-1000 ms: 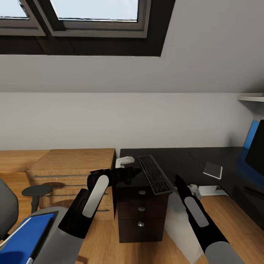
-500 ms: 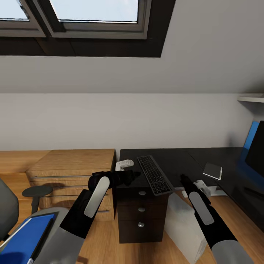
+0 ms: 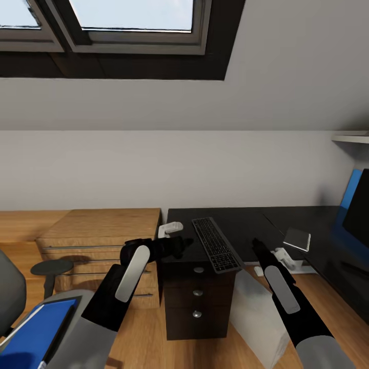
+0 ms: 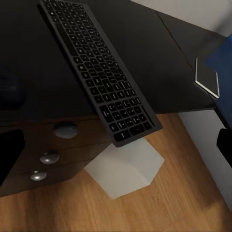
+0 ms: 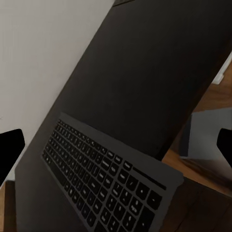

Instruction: In the bedroom, organize the workspace by keeping the computer under the desk, ensuring the monitor is on the desk, placing the keyboard on the desk next to the monitor, placing the mouse on the desk next to the keyboard, moving the folder from the swivel chair onto the desk next to the mouse, stacking the notebook on top of the folder with the pen on top of the notebook, and positioning the swivel chair next to the desk.

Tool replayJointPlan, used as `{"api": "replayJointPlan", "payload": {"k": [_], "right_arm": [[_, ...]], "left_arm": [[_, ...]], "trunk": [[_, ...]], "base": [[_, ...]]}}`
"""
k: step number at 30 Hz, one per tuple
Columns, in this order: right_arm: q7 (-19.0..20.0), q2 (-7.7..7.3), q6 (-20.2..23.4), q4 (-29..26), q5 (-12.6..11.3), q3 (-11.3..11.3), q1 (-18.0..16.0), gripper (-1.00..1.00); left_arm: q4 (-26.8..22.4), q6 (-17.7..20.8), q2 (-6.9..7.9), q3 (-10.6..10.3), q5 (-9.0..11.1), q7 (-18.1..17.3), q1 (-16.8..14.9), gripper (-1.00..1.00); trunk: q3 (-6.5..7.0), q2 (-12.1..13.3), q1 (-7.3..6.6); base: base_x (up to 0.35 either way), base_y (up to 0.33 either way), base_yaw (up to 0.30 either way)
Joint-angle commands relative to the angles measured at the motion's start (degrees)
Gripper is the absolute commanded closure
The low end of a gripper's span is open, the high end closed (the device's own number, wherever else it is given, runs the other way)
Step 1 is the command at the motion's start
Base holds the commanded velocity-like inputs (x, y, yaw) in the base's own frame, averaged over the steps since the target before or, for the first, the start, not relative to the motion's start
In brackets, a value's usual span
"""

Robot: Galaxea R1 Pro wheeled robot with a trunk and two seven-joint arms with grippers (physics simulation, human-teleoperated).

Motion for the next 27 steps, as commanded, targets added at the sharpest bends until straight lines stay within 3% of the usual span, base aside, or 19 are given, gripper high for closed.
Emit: {"api": "replayJointPlan", "payload": {"k": [1,16,20,27], "right_arm": [[-0.4,-0.07,0.1,-0.1,-0.2,0.2,0.0,-1.00],[1.6,-0.28,0.2,-0.4,-0.1,0.2,0.1,-1.00],[1.6,-0.19,0.1,-0.4,-0.1,0.3,0.1,-1.00],[1.7,-0.07,0.1,-0.2,0.0,0.3,0.1,-1.00]], "left_arm": [[0.0,0.2,-0.01,0.1,0.6,0.6,0.0,-1.00],[0.0,0.2,-0.01,0.7,0.6,0.6,0.0,-1.00],[0.0,0.2,0.00,0.8,0.5,0.6,0.0,-1.00],[-0.1,0.1,0.08,0.8,0.5,0.6,0.0,-1.00]], "trunk": [[-0.07,0.0,0.00],[-0.07,0.0,0.00],[-0.07,0.0,0.00],[-0.07,0.0,0.00]], "base": [[0.000,-0.046,0.000],[0.000,-0.262,0.000],[0.005,-0.049,0.000],[0.223,-0.230,0.000]]}}
